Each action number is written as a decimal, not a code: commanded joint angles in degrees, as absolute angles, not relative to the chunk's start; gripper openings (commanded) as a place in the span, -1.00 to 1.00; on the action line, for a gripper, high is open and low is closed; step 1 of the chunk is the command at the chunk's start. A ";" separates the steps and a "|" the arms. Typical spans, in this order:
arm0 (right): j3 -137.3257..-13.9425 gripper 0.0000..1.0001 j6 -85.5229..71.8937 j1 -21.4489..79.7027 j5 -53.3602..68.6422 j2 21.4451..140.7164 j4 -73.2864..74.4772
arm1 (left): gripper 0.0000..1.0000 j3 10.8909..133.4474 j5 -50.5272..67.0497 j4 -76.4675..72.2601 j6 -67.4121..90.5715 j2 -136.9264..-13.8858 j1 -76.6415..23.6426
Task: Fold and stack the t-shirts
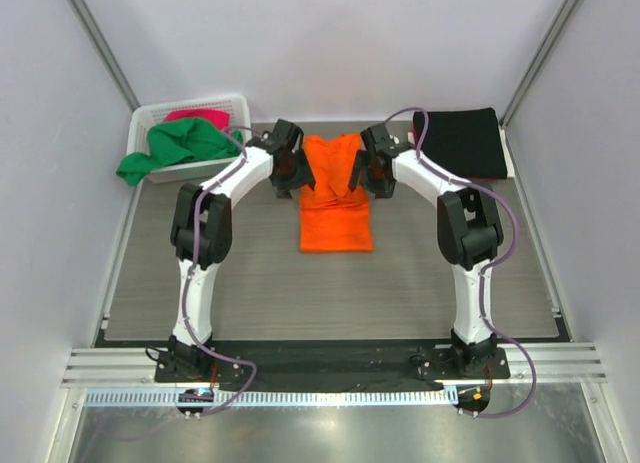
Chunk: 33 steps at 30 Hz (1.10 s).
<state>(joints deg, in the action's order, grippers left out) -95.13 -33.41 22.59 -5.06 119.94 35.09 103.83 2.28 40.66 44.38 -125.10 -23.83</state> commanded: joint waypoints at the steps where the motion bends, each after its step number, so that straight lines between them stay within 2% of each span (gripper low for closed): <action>1: -104.66 0.52 -31.47 21.27 -5.62 120.58 39.19 | 0.35 114.15 3.78 46.92 41.67 -126.03 -21.71; 5: -106.00 0.54 -30.94 21.35 -5.81 115.85 41.13 | 0.36 116.46 2.20 50.54 40.17 -122.71 -21.53; 11: -96.60 0.39 -31.82 27.32 -2.03 109.60 37.89 | 0.30 97.50 3.78 43.69 41.83 -110.76 -21.80; 17: -95.62 0.26 -32.34 35.33 -1.23 113.46 37.35 | 0.27 81.14 2.03 41.05 42.19 -98.80 -21.80; 28: -104.93 0.22 -30.41 34.81 -2.72 126.28 39.28 | 0.26 64.52 0.88 40.26 42.80 -83.15 -21.71; 31: -111.07 0.22 -28.74 33.23 -4.47 130.23 42.43 | 0.25 61.79 1.41 39.90 43.33 -81.04 -21.71; 33: -119.94 0.22 -27.16 31.38 -5.53 133.23 45.42 | 0.25 60.65 1.67 39.99 43.59 -79.81 -21.71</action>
